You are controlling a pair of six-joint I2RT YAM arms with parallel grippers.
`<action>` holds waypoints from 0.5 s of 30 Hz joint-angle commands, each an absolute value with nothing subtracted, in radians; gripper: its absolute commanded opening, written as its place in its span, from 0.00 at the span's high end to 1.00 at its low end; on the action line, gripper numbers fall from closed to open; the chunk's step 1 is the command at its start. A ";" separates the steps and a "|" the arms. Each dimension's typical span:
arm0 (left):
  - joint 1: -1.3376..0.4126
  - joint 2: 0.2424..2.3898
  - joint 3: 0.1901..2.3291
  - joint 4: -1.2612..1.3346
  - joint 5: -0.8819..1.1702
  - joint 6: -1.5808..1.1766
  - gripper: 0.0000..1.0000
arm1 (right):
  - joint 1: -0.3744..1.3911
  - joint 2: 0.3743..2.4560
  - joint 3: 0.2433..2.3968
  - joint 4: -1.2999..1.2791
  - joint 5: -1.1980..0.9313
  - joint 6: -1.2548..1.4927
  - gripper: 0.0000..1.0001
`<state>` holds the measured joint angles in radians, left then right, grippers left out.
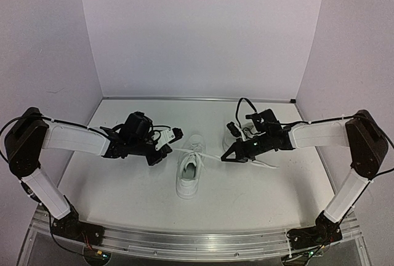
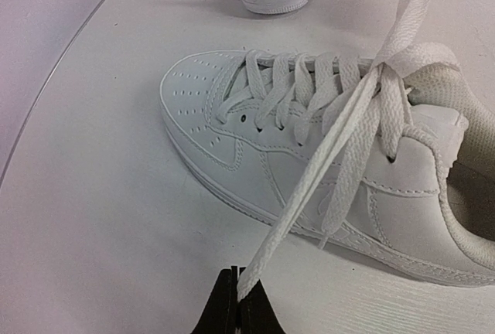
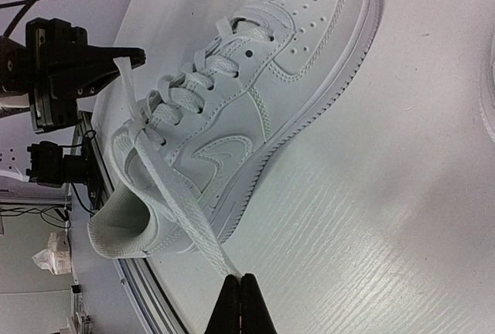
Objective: Tie the shoes
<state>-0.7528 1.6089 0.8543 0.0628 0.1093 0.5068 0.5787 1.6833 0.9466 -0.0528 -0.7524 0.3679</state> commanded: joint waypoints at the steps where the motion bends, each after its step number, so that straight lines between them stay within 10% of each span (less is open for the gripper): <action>1: -0.723 1.563 0.830 0.054 0.027 0.480 1.00 | 0.543 1.702 0.922 -0.120 -0.696 0.366 1.00; 15: -0.717 1.552 0.811 0.072 0.043 0.470 1.00 | 0.539 1.706 0.930 -0.120 -0.701 0.376 1.00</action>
